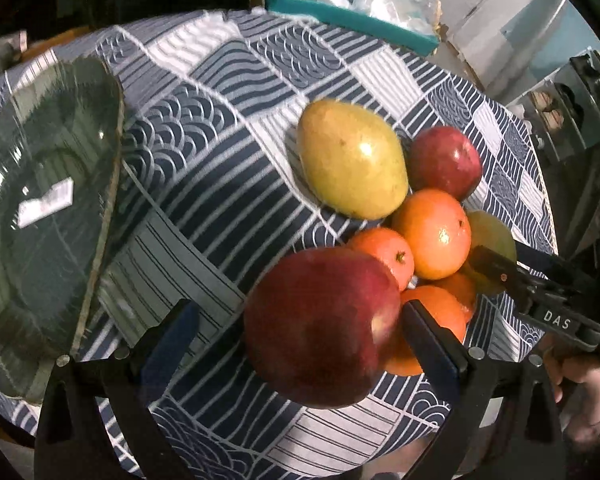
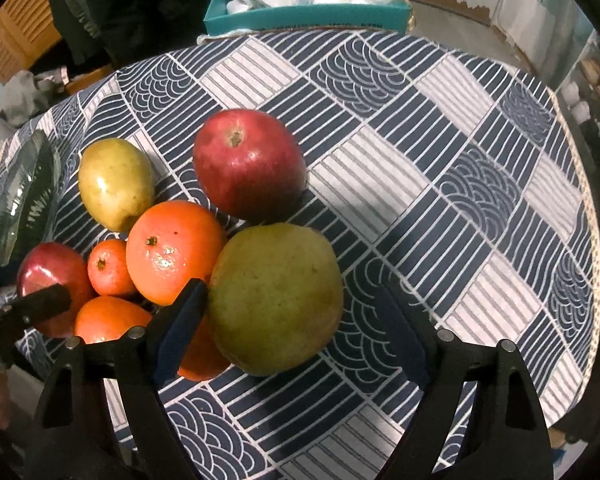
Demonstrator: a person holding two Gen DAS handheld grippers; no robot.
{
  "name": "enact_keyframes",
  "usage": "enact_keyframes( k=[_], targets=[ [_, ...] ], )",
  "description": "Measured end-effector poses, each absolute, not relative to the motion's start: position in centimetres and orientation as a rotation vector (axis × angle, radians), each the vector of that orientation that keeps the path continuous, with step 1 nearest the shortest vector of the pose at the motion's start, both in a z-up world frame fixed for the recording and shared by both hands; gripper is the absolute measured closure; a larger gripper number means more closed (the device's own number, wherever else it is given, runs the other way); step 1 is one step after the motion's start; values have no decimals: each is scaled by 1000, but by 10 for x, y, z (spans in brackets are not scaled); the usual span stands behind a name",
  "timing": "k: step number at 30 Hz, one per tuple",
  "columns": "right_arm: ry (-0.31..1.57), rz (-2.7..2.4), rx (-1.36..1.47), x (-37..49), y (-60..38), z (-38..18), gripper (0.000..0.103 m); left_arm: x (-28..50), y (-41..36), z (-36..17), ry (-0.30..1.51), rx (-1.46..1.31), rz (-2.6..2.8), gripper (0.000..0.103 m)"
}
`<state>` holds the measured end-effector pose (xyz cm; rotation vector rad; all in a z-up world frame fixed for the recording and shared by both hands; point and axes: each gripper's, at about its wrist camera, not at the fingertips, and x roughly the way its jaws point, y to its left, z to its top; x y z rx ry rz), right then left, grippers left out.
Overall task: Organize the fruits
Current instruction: 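Move the left tool to the large red apple while the right tool approaches the green pear, then close the left tool on the red apple and lift while the right tool lifts the green pear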
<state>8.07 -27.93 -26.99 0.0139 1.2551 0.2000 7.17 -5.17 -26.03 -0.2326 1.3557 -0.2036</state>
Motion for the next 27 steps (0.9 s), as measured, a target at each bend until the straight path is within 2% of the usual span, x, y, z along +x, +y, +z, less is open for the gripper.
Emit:
enact_keyframes(
  k=[5, 7, 9, 10, 27],
  targets=[
    [1279, 210, 71, 84, -284, -277, 20, 70, -52, -260, 1328, -219, -206, 1],
    [1287, 227, 110, 84, -286, -279, 26, 69, -52, -259, 1321, -215, -207, 2],
    [1294, 242, 145, 84, -287, -279, 31, 68, -55, -255, 1295, -197, -227, 11],
    [1300, 239, 158, 84, -288, -279, 31, 68, -58, -253, 1287, -202, -263, 26],
    [1150, 138, -51, 68, -281, -257, 32, 68, -57, -232, 1173, -67, -186, 27]
  ],
)
